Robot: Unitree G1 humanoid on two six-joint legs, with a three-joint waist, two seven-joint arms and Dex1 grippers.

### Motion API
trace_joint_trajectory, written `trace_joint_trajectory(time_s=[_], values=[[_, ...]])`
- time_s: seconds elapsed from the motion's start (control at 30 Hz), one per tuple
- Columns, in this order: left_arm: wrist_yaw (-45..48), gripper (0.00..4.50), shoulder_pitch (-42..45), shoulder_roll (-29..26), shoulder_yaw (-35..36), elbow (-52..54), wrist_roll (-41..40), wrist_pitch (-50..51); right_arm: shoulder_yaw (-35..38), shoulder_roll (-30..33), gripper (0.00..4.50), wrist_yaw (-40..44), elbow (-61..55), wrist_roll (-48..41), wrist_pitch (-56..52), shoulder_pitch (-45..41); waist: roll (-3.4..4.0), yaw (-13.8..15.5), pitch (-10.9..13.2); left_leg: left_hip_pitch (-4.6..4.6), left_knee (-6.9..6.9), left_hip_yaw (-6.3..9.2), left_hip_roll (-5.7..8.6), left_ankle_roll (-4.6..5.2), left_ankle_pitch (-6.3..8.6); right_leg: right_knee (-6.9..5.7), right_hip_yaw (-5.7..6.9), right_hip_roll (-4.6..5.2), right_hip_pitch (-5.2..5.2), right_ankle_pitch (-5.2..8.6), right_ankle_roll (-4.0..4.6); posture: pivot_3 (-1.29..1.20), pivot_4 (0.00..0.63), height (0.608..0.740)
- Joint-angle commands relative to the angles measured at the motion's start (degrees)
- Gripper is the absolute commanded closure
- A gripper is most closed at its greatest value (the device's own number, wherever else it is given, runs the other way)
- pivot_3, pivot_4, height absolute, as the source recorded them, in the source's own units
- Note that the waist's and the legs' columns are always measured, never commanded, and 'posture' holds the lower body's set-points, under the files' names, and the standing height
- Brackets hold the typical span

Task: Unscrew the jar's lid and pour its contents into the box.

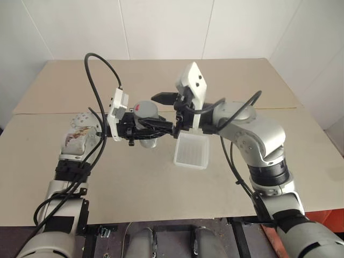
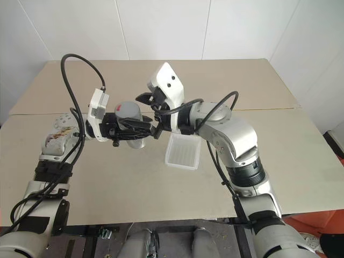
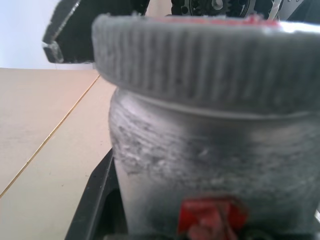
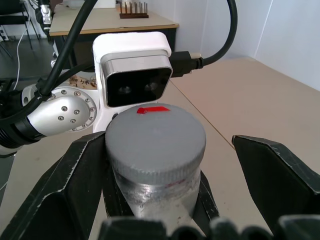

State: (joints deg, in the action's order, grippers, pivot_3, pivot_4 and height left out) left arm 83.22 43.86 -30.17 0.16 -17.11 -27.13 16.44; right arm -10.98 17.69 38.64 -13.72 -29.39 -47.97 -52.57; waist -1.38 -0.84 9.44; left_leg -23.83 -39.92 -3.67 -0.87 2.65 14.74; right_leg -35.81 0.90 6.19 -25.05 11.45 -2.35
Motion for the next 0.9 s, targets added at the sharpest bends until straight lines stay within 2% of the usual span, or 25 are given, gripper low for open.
trace_joint_trajectory(time_s=[0.03, 0.17, 0.37, 0.47, 0.53, 0.73, 0.9], values=[[0.0, 2.53, 0.5, -0.4, 0.6, 1.8, -0.7, -0.8, 1.1, -0.7, 0.58, 0.1, -0.5, -0.2, 1.1, -1.9, 0.00, 0.0, 0.0, 0.00, 0.00, 0.00, 0.00, 0.00, 0.00, 0.00, 0.00, 0.00, 0.00, 0.00, 0.00, 0.00, 0.150, 0.740], [-0.1, 2.53, 0.3, -0.5, 0.6, 1.8, -0.6, -1.0, 2.7, -0.9, 1.73, 0.8, -0.5, -1.8, 0.6, -1.9, 0.00, 0.0, 0.0, 0.00, 0.00, 0.00, 0.00, 0.00, 0.00, 0.00, 0.00, 0.00, 0.00, 0.00, 0.00, 0.00, 0.150, 0.740], [-0.2, 2.53, 0.4, -0.5, 0.6, 1.3, -0.4, -1.4, 8.6, -0.6, 1.73, -1.4, -0.7, -6.1, -1.2, -2.6, 0.00, 0.1, 0.0, 0.00, 0.00, 0.00, 0.01, 0.00, 0.00, 0.00, 0.00, 0.00, 0.00, 0.00, 0.00, 0.00, 0.150, 0.740], [-1.2, 2.53, 0.1, -0.6, 1.2, 0.4, 0.0, -1.9, 13.3, 2.6, 1.73, -4.8, -3.1, -5.4, -1.0, 0.0, 0.00, 0.2, 0.0, 0.00, 0.00, 0.00, 0.00, 0.00, 0.00, 0.01, 0.01, 0.01, 0.01, 0.00, 0.00, 0.00, 0.150, 0.740], [-1.9, 2.53, -0.1, -0.7, 1.5, 0.2, 0.1, -2.2, 14.4, 5.3, 1.73, -5.9, -5.5, -3.2, 1.3, 3.8, 0.00, 0.4, 0.0, 0.00, 0.01, 0.01, 0.00, 0.00, 0.00, 0.04, 0.02, 0.01, 0.03, 0.00, 0.00, 0.00, 0.150, 0.740], [-3.0, 2.53, -1.3, -0.7, 1.7, 1.2, -0.3, -2.3, 20.5, 14.8, 1.73, -8.5, -13.7, 5.3, 8.3, 29.2, -0.03, 0.8, 0.0, -0.02, 0.04, -0.05, 0.03, 0.04, 0.03, 0.12, -0.02, 0.02, 0.03, 0.03, -0.05, 0.00, 0.150, 0.740], [-3.7, 2.53, -1.3, -0.2, 1.4, 1.4, -0.4, -2.3, 21.4, 15.5, 1.73, -11.4, -13.7, 11.2, 12.6, 47.5, -0.04, 0.8, 0.0, -0.01, 0.03, -0.06, 0.02, 0.04, 0.03, 0.10, -0.05, 0.02, 0.05, 0.04, -0.06, 0.00, 0.150, 0.740]])
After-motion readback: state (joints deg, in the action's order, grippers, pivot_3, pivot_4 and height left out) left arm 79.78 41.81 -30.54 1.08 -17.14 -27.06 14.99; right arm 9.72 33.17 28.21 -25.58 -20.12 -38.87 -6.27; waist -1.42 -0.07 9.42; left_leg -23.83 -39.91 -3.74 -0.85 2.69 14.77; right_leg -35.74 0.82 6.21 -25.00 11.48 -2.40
